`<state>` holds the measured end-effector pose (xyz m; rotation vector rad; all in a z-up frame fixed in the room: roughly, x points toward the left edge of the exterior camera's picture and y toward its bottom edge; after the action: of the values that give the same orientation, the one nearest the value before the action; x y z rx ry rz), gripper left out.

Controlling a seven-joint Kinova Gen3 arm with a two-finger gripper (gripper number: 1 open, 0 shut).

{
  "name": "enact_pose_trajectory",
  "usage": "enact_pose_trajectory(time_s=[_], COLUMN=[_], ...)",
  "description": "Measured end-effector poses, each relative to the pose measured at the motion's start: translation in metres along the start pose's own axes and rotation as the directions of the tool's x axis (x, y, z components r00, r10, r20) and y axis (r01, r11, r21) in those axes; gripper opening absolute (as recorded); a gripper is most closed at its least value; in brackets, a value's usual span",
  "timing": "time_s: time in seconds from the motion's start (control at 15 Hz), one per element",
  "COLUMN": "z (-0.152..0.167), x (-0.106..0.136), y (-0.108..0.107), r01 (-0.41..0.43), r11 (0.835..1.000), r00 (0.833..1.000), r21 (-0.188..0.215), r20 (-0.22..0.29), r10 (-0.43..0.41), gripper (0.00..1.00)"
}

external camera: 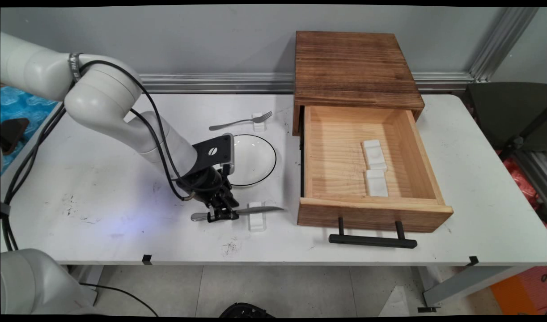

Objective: Pick up the knife from the right of the white plate, then place the picked object into the drawer

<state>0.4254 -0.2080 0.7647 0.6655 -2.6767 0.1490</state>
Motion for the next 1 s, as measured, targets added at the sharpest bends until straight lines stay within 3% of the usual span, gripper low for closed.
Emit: enact_pose_trajectory(time_s=[0.67, 1.0], z=[-0.01, -0.041], x=[0.007, 0.022], y=[-0.001, -0.008], r01=[-0.001, -0.013], r11=[1.0, 1.0], r00=[1.0, 1.0], r21=[-0.015, -0.01], r20=[0.008, 0.023], r10=[0.001, 0.013], gripper=[0.0, 0.0])
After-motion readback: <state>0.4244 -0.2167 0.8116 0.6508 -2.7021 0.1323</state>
